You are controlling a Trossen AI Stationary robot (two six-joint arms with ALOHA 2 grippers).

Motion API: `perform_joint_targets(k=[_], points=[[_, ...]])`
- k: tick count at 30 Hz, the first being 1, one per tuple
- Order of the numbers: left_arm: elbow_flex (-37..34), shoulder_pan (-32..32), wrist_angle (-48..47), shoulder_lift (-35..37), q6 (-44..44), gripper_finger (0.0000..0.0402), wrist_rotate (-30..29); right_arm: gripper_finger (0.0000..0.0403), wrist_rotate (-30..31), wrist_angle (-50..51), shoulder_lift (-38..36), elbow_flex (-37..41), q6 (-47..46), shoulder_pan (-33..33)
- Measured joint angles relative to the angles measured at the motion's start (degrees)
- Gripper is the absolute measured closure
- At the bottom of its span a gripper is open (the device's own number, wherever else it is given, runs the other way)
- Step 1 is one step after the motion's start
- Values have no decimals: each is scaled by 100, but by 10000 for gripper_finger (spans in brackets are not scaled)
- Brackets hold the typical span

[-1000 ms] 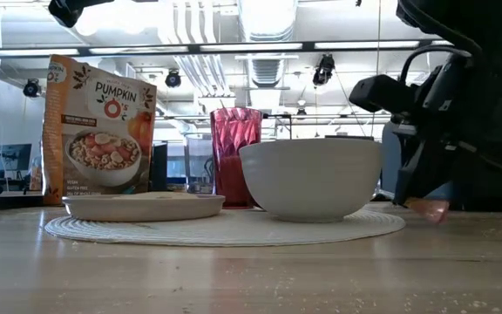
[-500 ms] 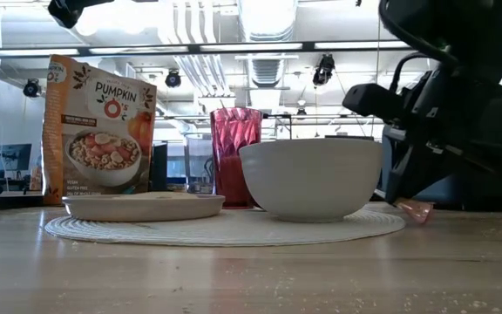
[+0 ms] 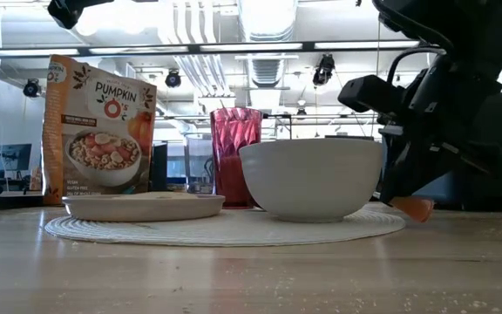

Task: Arrange a breakfast setting
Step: Put the orange spoon on the white table mat to the right of the white bowl, then return to Home Position

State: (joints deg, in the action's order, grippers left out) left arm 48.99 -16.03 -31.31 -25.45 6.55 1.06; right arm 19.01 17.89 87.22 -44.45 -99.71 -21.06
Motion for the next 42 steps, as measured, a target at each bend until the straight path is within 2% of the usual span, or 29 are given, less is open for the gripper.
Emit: perform_joint_targets(k=[6, 12, 22, 30, 38, 42], points=[[0, -1, 0, 0, 0, 295, 1, 394, -295, 19, 0, 0, -37, 0], [0, -1, 0, 0, 0, 295, 1, 385, -300, 31, 13, 0, -84, 0], [2, -1, 0, 0, 0, 295, 0, 329, -390, -8, 234, -8, -76, 9], [2, -2, 0, 0, 17, 295, 1, 298, -424, 165, -191, 2, 229, 9], [4, -1, 0, 0, 46, 295, 1, 309, -396, 768, -587, 2, 49, 9], [4, 0, 4, 0, 46, 295, 0, 322, 69, 789, -808, 2, 77, 9]])
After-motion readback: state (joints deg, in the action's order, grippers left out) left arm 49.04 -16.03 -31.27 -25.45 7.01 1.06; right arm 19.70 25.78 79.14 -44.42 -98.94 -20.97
